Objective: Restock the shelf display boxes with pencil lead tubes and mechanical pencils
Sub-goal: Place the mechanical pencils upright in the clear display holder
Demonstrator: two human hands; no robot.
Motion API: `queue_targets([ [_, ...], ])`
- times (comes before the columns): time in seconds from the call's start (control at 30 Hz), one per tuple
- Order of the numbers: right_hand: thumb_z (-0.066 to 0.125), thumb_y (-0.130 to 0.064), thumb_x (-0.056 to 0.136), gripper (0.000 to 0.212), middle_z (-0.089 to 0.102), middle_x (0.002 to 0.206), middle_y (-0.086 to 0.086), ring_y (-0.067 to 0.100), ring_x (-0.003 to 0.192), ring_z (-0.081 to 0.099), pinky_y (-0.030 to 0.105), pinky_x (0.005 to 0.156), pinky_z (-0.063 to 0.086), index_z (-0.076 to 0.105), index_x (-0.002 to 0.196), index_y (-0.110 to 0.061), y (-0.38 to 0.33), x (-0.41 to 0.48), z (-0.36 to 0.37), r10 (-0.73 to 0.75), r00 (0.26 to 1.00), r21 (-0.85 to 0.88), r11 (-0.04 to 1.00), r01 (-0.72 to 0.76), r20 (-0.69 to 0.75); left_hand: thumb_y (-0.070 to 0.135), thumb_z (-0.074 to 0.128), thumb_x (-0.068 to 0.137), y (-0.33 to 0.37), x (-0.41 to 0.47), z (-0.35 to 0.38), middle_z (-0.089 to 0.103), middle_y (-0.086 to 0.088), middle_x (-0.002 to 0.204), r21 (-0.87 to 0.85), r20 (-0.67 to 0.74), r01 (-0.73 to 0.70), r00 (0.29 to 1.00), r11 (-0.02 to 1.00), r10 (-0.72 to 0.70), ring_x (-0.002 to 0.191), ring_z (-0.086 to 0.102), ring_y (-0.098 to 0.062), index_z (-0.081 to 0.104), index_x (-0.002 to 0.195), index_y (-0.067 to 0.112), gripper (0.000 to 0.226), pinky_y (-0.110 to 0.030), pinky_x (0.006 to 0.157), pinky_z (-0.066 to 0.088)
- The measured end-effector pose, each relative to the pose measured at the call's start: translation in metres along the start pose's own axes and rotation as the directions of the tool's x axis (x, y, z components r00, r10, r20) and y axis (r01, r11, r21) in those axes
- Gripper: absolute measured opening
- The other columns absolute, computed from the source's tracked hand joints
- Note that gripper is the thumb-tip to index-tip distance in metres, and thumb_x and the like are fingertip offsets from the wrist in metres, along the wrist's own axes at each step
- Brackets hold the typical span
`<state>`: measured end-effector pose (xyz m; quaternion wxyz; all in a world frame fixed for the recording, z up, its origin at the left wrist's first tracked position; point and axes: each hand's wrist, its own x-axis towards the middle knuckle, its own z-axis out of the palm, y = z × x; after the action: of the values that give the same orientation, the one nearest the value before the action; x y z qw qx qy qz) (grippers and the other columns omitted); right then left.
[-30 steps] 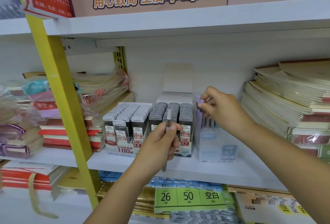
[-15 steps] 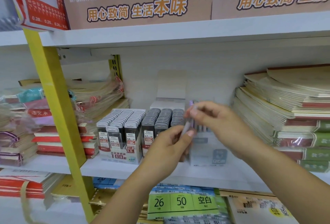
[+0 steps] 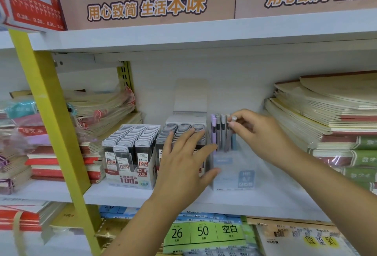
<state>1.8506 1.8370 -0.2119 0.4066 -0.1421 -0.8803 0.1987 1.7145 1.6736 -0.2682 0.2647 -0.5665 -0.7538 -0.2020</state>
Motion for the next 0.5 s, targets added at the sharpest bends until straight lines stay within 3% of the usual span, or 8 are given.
queue_targets([
  [0.27, 0.061, -0.025, 0.093, 0.004, 0.069, 0.084, -0.008, 0.008, 0.081, 0.067, 0.038, 0.079, 0.056, 0.065, 0.095, -0.025, -0.001, 0.007, 0.005, 0.021, 0.999, 0.017, 1.000, -0.022, 0.039, 0.063, 0.051, 0.082, -0.003, 0.000, 0.004, 0.056, 0.003, 0.145, -0.014, -0.042, -0.025, 0.999, 1.000, 0.025, 0.135, 0.051, -0.023, 0.065, 0.124, 0.036, 0.051, -0.060, 0.113, 0.033],
  [0.4, 0.060, -0.027, 0.092, 0.003, 0.068, 0.082, -0.010, 0.005, 0.077, 0.067, 0.038, 0.078, 0.058, 0.063, 0.092, -0.027, -0.001, 0.014, 0.006, 0.027, 0.997, 0.050, 0.998, -0.023, -0.069, 0.063, 0.051, 0.082, -0.004, 0.000, 0.004, 0.054, 0.004, 0.146, -0.013, -0.034, -0.024, 0.999, 1.000, 0.024, 0.136, 0.049, -0.022, 0.065, 0.126, 0.036, 0.053, -0.060, 0.115, 0.031],
  [0.5, 0.060, -0.027, 0.092, 0.004, 0.069, 0.082, -0.010, 0.006, 0.077, 0.068, 0.040, 0.079, 0.058, 0.064, 0.092, -0.028, -0.001, 0.016, 0.010, 0.034, 0.999, 0.064, 0.997, -0.032, -0.033, 0.063, 0.051, 0.083, -0.004, 0.000, 0.004, 0.054, 0.004, 0.147, -0.012, -0.027, -0.023, 0.999, 1.000, 0.022, 0.137, 0.049, -0.022, 0.064, 0.126, 0.036, 0.053, -0.059, 0.115, 0.031],
])
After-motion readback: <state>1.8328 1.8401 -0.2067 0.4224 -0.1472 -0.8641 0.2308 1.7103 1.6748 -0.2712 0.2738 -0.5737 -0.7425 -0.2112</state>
